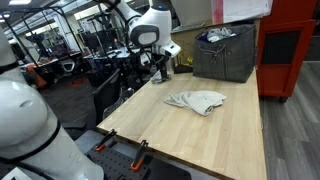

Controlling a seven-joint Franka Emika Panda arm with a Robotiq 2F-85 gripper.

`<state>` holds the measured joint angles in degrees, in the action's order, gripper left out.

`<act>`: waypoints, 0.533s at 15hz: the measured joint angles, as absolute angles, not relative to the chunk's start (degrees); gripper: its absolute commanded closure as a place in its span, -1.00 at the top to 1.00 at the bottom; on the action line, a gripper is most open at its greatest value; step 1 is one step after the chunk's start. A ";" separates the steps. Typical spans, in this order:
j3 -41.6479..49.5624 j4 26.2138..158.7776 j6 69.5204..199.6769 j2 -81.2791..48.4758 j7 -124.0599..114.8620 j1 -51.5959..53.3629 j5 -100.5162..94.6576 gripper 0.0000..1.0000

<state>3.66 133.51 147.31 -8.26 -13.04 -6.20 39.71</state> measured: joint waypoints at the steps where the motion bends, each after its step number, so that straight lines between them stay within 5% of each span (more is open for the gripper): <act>1: 3.52 133.47 148.67 -9.79 -10.85 -6.24 43.15 1.00; 8: 0.92 130.32 160.16 -23.73 1.86 -7.17 60.57 1.00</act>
